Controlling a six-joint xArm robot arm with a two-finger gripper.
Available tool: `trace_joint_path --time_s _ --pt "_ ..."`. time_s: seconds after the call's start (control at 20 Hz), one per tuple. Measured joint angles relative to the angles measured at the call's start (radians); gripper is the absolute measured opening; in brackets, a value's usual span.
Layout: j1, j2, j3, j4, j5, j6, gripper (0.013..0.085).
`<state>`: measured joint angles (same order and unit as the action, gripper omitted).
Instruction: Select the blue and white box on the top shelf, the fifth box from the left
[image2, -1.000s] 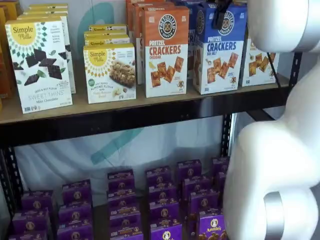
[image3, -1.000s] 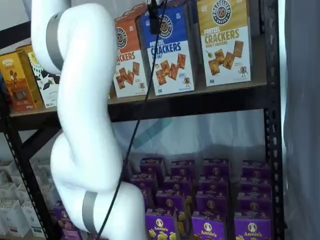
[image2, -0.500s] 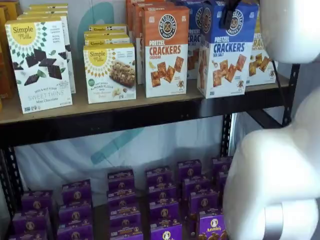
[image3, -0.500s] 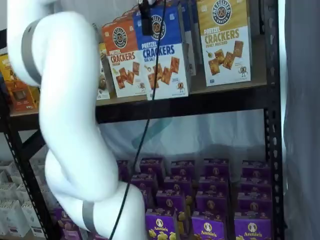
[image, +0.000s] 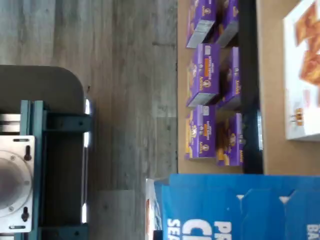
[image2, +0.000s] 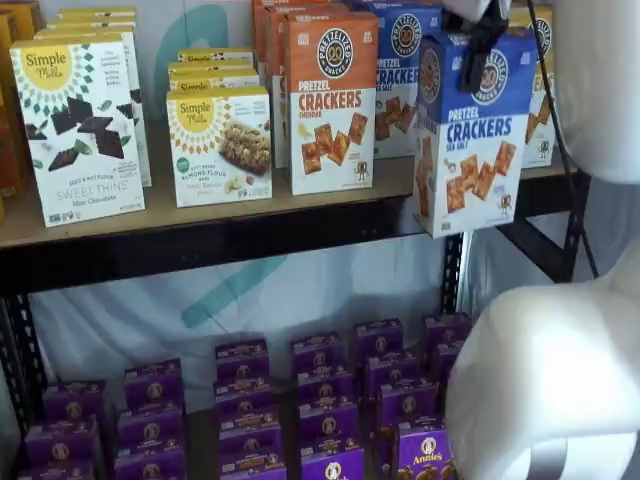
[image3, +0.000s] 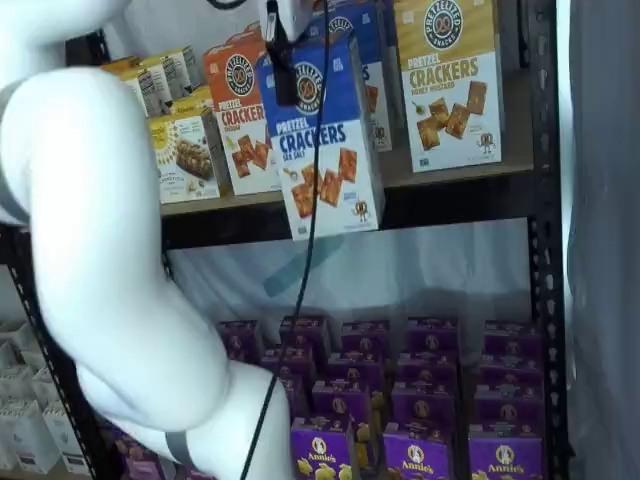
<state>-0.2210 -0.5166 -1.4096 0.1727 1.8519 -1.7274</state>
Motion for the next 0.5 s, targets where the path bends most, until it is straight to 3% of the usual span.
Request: trace_joint_path --time_s 0.5 --pt "0.004 -0.135 0.198 -0.005 -0.054 -0.006 0.057"
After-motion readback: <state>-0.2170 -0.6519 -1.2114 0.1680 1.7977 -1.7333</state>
